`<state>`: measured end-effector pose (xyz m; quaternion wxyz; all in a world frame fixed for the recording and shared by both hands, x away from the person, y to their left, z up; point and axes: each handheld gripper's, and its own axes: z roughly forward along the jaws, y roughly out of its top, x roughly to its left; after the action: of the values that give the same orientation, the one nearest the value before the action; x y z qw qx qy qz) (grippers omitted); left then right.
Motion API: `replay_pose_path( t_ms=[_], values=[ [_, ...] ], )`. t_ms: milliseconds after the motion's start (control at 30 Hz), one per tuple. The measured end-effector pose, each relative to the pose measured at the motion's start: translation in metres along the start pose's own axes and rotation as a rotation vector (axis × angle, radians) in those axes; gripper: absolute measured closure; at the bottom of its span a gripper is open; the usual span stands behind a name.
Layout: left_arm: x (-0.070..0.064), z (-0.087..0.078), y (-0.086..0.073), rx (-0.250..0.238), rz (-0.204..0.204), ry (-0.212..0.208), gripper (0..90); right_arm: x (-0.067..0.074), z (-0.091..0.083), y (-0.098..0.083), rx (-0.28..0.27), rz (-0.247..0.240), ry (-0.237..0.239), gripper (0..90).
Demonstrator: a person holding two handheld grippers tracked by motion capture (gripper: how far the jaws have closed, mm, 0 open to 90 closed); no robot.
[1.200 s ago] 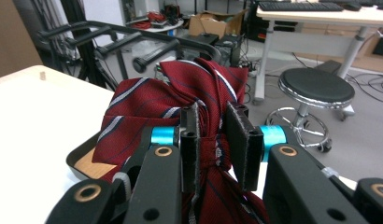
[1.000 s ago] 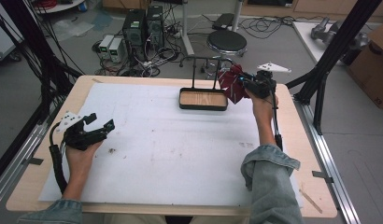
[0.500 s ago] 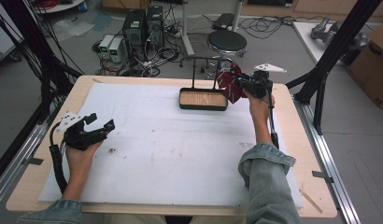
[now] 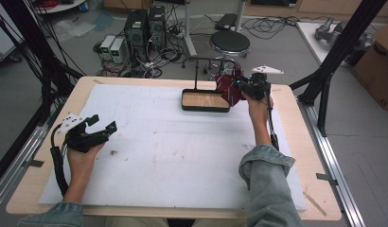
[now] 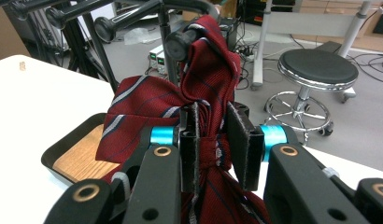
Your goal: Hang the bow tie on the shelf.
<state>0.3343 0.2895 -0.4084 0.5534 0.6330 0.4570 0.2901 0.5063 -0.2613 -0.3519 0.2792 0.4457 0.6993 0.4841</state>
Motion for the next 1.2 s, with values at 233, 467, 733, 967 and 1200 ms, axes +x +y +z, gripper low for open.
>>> replay_pose_path(
  t_ms=[233, 467, 733, 967, 1200],
  values=[
    [0.000, 0.000, 0.000, 0.003, 0.003, -0.002, 18.9, 0.004, 0.006, -0.002, -0.004, -0.005, 0.010, 74.3],
    [0.000, 0.000, 0.000, -0.001, -0.001, -0.004, 18.9, 0.006, 0.010, -0.004, -0.008, -0.002, -0.003, 73.4],
    [0.000, 0.000, 0.000, 0.000, -0.001, -0.003, 18.9, 0.005, 0.009, -0.004, -0.017, 0.001, -0.017, 71.4],
    [0.000, 0.000, 0.000, -0.001, -0.001, -0.004, 19.0, 0.007, 0.007, -0.003, -0.015, -0.011, -0.010, 67.6],
    [0.001, -0.001, 0.000, -0.006, -0.001, -0.002, 19.0, 0.011, 0.003, 0.000, -0.011, -0.010, 0.008, 52.7]
  ],
)
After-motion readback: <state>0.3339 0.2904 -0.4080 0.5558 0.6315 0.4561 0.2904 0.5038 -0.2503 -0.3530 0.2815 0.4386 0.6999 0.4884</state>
